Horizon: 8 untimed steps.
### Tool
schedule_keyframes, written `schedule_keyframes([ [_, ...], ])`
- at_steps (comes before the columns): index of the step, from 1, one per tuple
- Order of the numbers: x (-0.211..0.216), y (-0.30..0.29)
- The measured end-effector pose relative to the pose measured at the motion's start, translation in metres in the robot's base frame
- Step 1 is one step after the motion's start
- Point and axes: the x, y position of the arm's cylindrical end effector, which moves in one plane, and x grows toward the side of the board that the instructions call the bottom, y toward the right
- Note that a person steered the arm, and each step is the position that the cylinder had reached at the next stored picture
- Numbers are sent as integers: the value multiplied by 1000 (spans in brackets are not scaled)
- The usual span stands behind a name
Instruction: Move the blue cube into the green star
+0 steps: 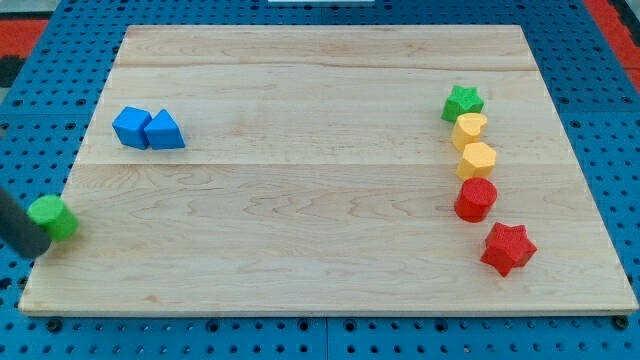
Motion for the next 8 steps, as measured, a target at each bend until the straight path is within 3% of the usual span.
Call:
schedule_keyframes([
  [2,-86,11],
  [4,-137,32],
  [6,-211,143],
  [8,-246,266],
])
